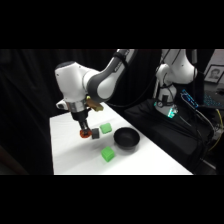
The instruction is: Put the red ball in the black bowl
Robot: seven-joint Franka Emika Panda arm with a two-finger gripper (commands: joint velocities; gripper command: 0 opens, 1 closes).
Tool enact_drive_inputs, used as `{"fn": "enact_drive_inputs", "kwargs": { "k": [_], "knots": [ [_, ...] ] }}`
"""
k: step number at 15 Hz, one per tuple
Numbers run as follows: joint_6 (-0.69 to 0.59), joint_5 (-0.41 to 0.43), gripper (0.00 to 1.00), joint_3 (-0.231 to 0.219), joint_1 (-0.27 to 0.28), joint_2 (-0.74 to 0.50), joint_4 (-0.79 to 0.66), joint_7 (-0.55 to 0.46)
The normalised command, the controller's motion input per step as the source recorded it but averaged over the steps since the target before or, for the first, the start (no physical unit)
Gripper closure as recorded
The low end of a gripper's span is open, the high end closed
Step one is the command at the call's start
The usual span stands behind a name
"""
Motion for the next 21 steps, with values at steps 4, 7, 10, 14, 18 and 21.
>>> {"fn": "enact_drive_inputs", "kwargs": {
  "k": [4,7,10,14,18,21],
  "knots": [
    [-0.10,-0.014,0.98,0.061,-0.024,-0.48,-0.37,-0.09],
    [0.02,0.012,0.98,0.067,-0.010,-0.46,-0.45,-0.09],
    [0.07,0.000,0.98,0.056,0.018,-0.51,-0.54,-0.08],
    [0.12,0.007,0.98,0.028,0.022,-0.46,-0.53,-0.05],
    [0.22,0.003,0.98,0.021,0.034,-0.42,-0.53,0.01],
    [0.25,0.005,0.98,0.031,0.039,-0.40,-0.50,0.05]
  ]
}}
